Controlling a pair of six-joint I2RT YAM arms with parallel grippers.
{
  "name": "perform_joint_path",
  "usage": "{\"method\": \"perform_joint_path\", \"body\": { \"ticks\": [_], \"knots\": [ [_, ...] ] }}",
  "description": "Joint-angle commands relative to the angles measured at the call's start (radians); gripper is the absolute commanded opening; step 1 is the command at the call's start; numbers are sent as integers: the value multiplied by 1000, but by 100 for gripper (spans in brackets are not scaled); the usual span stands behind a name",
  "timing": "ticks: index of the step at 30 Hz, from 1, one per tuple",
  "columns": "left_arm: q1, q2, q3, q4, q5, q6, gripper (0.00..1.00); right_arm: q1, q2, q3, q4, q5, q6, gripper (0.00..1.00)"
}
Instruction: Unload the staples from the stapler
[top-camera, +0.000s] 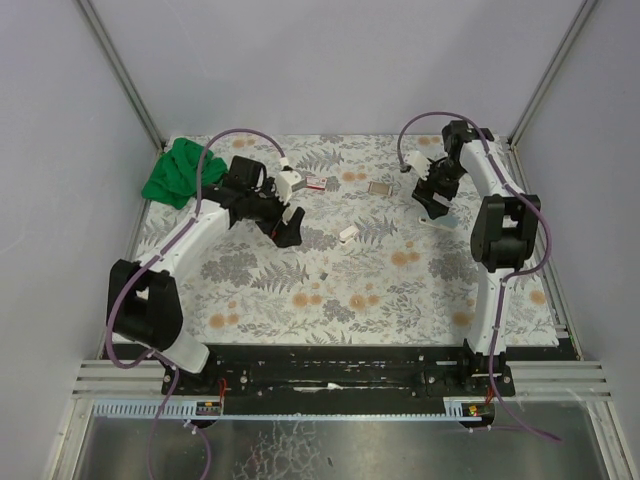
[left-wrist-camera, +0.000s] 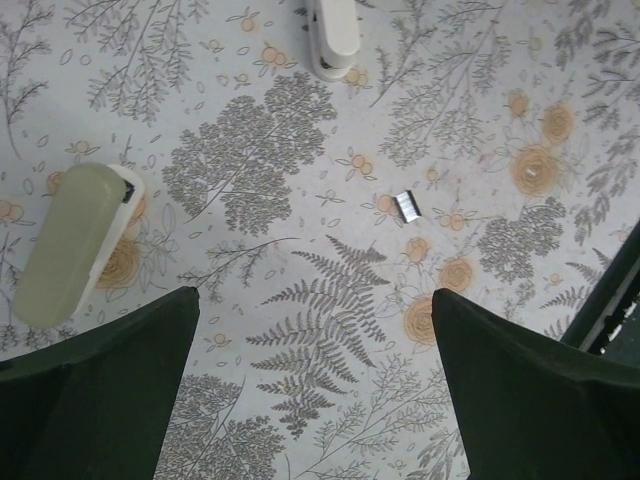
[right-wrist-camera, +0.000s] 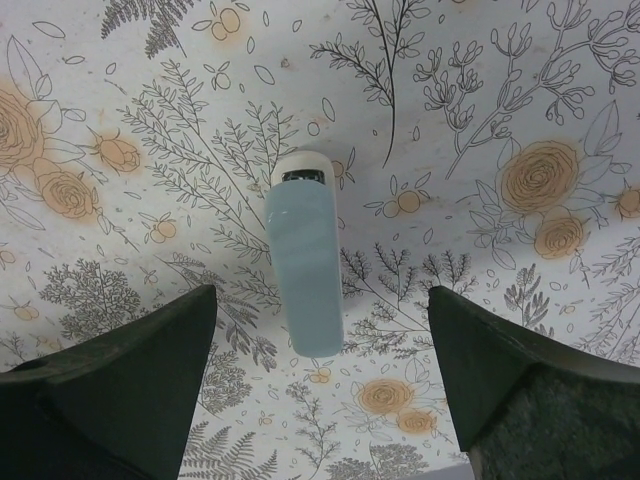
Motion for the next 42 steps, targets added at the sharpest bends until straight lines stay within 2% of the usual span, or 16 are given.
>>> {"method": "perform_joint_path", "body": {
  "ticks": [1,12,25,28,32,35,38,42],
  "knots": [
    [2,65,67,27,-93,-25,100,13,4,43,4,-19,-28,93],
    [3,147,120,53,-23,-68,100,51,107,63,28,-7,-14,82],
    [-35,240,169,64,8,-87,100,53,38,14,39,-56,-36,34],
    [-54,260,193,64,10,-96,100,52,-5,-22,50,-83,-37,28],
    [-81,283,237,64,13,-116,100,53,-87,-82,74,-161,-21,16],
    [-98,301,270,71,32,-148,100,52,-180,-170,118,-263,-16,13],
    [-111,311,292,108,61,-210,100,53,-276,-282,177,-386,-6,6],
    [-127,340,324,164,77,-337,100,62,-416,-453,273,-535,16,3]
  ]
}}
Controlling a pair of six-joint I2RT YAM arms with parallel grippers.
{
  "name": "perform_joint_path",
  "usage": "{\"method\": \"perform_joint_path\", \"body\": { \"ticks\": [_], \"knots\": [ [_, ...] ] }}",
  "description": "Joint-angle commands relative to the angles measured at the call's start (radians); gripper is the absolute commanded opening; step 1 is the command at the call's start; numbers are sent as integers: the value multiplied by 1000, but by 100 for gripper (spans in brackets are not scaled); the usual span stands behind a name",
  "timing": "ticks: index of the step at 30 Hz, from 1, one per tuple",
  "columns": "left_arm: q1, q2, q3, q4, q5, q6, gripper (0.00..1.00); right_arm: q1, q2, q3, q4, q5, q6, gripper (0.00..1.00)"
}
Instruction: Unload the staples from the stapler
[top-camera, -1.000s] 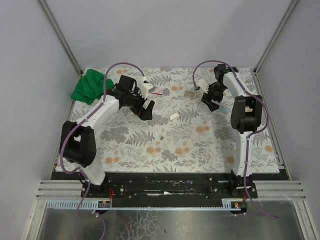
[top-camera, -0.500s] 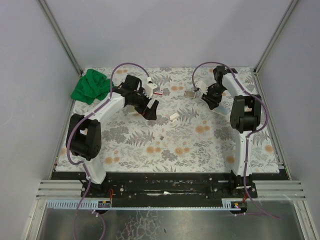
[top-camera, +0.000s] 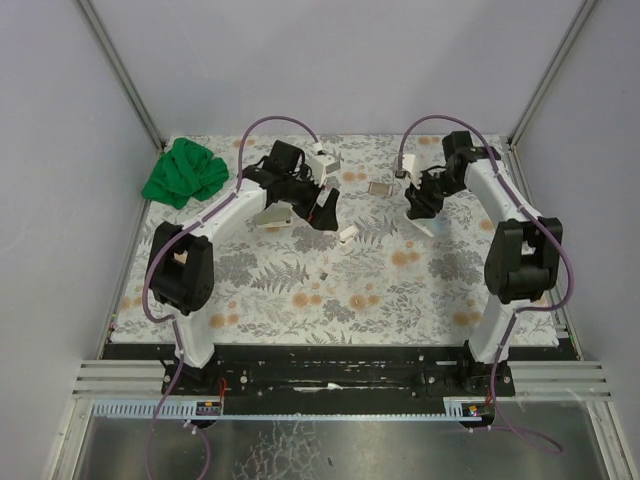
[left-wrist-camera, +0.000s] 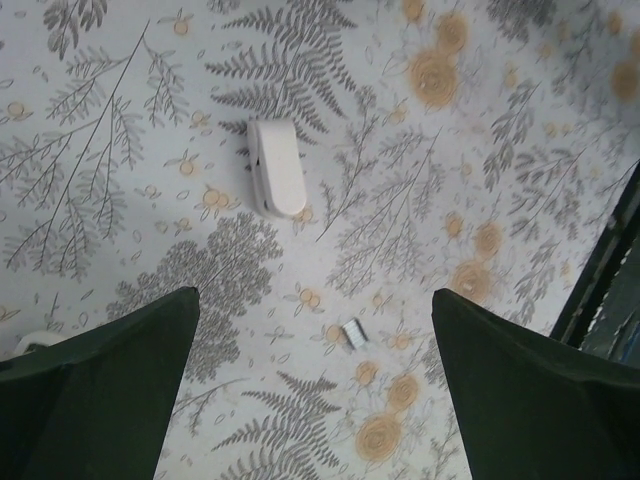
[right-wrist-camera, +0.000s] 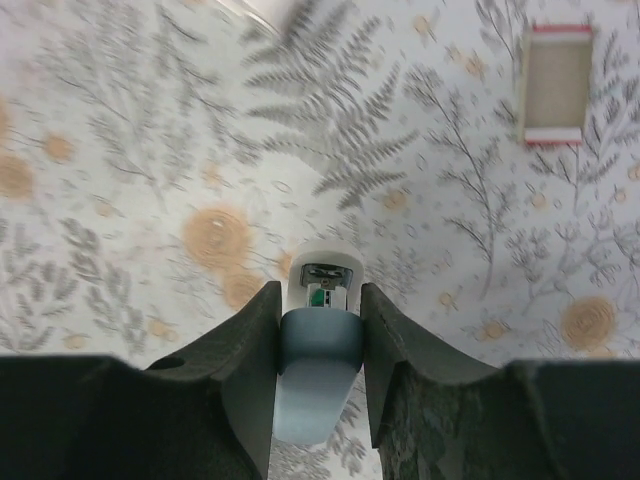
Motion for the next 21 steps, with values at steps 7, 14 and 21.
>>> {"method": "perform_joint_path", "body": {
  "ticks": [7,14,21],
  "knots": [
    [-46,133,147,139,124,-388,100,53,-414,-420,387,-304,100,0],
    [-109,222,224,147,172,-516,100,95,-538,-544,511,-293,148,0],
    [-136,259,232,212,241,-593,100,131,-593,-625,565,-257,146,0]
  ]
}}
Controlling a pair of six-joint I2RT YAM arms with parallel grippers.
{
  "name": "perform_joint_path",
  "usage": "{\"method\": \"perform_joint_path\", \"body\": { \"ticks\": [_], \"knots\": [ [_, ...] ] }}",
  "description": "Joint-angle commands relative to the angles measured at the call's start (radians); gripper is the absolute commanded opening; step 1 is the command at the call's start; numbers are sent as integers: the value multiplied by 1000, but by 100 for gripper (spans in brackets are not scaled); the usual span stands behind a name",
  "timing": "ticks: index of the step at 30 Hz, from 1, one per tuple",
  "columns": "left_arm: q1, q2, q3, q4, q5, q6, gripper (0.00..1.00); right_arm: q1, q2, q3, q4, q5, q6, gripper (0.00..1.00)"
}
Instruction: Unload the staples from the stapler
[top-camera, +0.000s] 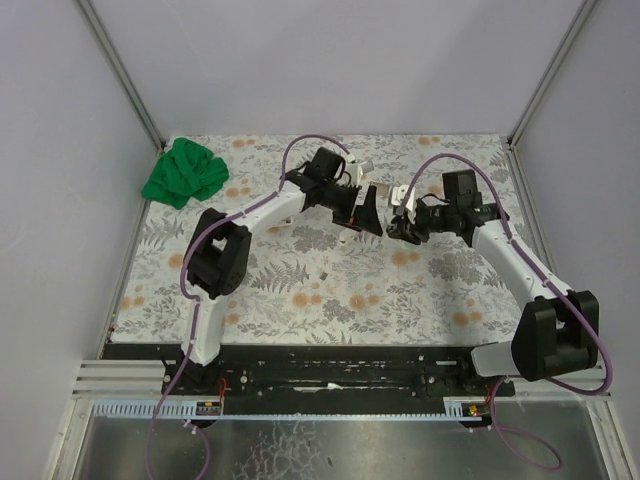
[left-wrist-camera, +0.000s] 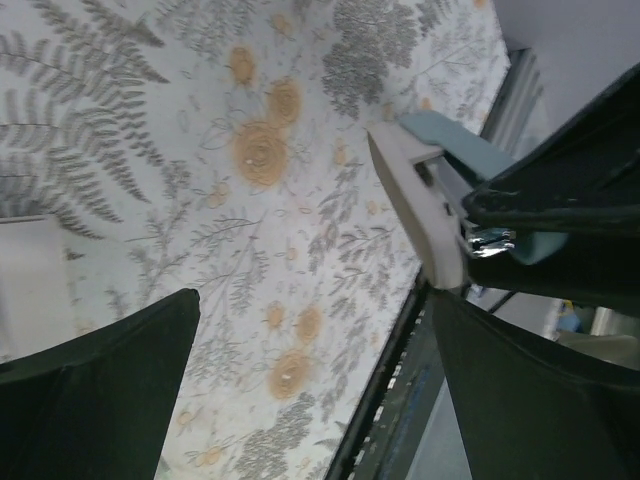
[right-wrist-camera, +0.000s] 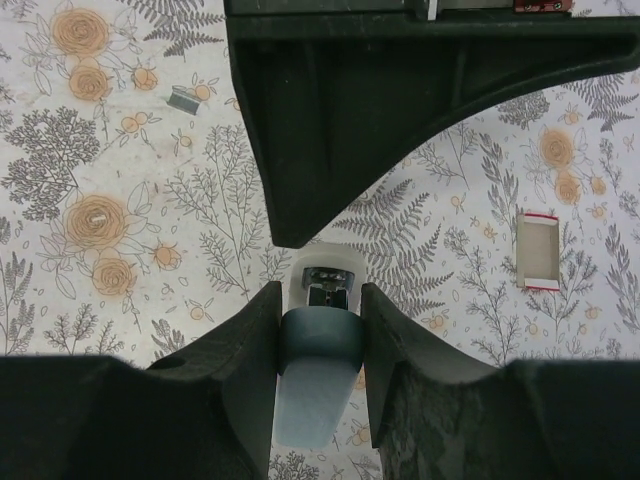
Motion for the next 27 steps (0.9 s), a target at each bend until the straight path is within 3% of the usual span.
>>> {"method": "perform_joint_path", "body": {
  "ticks": [1,8,12,22,27],
  "knots": [
    [-6,13,30,102,93,-88,100,27,-45,-30,85,-1,10,0],
    [-14,-7,-31,198,167,-135,97,46,-40,-43,92,26,5,0],
    [-20,13,-32,192,153,-136,89,50,-49,-47,105,10,17,0],
    [-16,29,-32,171,129,-123,35,52,-124,-51,95,-16,23,0],
    [-1,28,-48,173,124,-126,20,52,-153,-52,84,-32,26,0]
  ]
}}
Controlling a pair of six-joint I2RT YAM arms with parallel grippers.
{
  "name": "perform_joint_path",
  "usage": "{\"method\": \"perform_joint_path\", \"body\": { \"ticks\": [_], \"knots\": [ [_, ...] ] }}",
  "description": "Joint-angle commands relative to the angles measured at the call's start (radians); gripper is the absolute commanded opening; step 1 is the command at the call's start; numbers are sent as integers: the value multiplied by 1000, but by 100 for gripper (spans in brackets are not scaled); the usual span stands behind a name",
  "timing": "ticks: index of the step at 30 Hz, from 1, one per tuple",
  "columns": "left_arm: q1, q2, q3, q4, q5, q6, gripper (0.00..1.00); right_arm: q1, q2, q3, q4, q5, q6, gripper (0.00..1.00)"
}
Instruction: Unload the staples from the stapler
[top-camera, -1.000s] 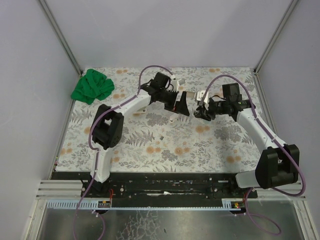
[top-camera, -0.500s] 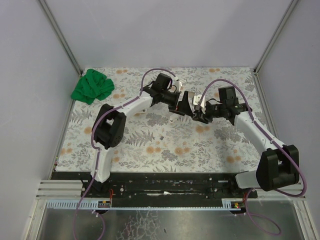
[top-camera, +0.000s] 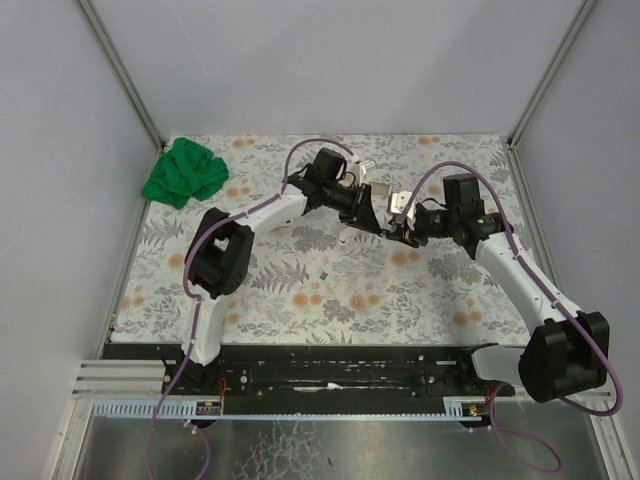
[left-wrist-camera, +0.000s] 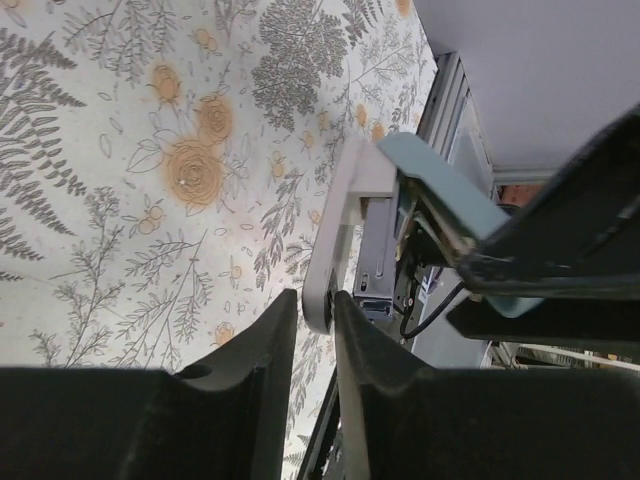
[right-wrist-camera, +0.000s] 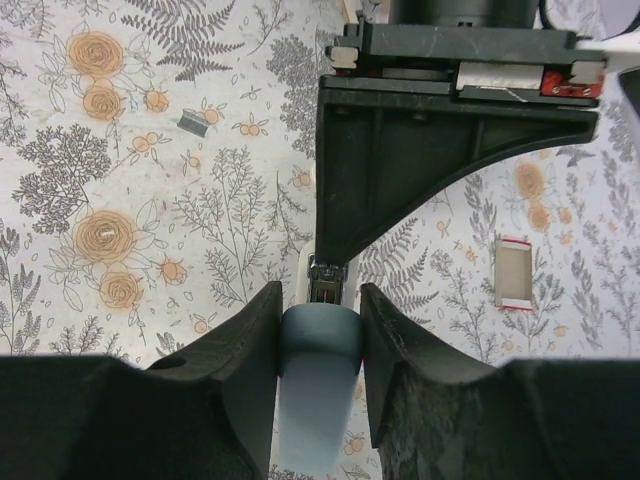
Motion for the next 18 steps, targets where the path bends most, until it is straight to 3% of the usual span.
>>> {"method": "perform_joint_path", "body": {
  "ticks": [1,8,11,15,18],
  "knots": [
    [26,9,-22,25,-12,5,18,6,-61,15,25,-53,11,0],
    [43,-2,-52,62,15,-23,7,6,-81,17,10,-36,8,0],
    [53,-3,-58,80,30,-39,8,6,-87,16,17,-23,15,0],
    [62,-11,-52,99,49,-56,31,6,-69,15,21,-7,28,0],
    [71,-28,-40,104,59,-63,42,6,-55,16,19,12,29,0]
  ]
}}
